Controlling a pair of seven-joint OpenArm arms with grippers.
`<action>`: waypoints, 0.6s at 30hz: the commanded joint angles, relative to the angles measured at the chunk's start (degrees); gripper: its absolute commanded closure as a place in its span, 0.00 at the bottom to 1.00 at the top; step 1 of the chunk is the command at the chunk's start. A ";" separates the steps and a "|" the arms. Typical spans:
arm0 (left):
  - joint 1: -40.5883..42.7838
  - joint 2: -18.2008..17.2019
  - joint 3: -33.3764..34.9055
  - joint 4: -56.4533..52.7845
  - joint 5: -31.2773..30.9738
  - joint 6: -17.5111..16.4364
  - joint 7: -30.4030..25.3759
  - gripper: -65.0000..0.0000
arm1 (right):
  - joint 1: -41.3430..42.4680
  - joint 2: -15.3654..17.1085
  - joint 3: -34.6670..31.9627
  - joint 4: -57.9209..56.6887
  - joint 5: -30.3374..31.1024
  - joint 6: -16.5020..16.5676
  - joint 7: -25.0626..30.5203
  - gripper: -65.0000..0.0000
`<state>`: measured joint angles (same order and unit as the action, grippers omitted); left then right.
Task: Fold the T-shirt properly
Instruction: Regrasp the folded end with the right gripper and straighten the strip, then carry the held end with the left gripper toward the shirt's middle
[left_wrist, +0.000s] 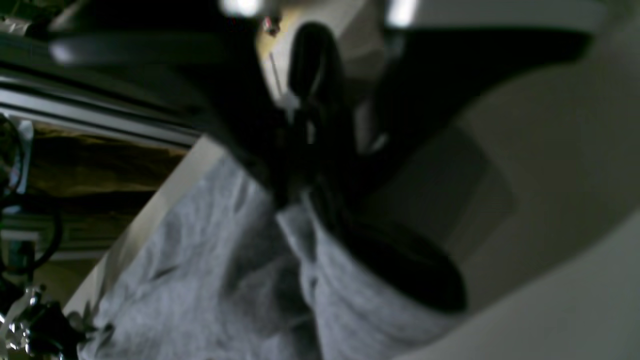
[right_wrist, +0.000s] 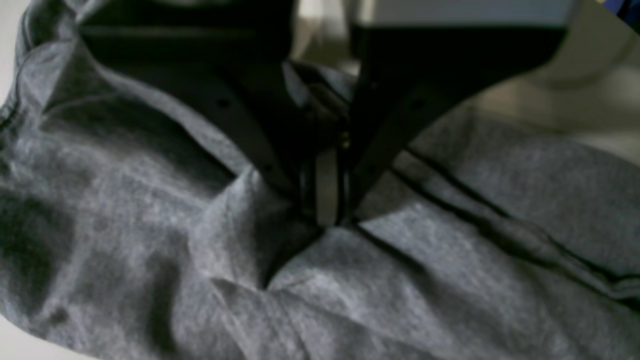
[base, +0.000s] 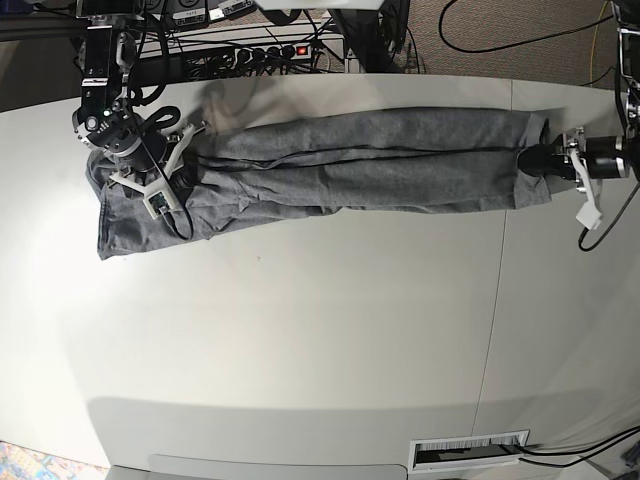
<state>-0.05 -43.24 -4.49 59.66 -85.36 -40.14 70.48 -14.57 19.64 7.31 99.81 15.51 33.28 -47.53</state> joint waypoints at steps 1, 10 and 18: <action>-0.94 -1.46 -0.22 0.50 0.36 0.14 0.66 1.00 | 0.00 0.50 0.13 0.26 -1.42 -0.31 -2.38 1.00; -8.22 -1.42 -0.31 1.03 0.36 0.14 3.65 1.00 | 0.00 -1.68 -0.50 0.26 -1.44 -0.28 -3.91 1.00; -7.23 0.46 -0.31 14.78 0.36 1.75 6.62 1.00 | 0.68 -1.88 -8.22 0.26 -2.71 -0.33 -2.58 1.00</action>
<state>-6.37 -41.47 -4.23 73.93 -83.37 -38.44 77.52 -13.28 17.76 -0.36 100.42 13.32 31.44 -46.98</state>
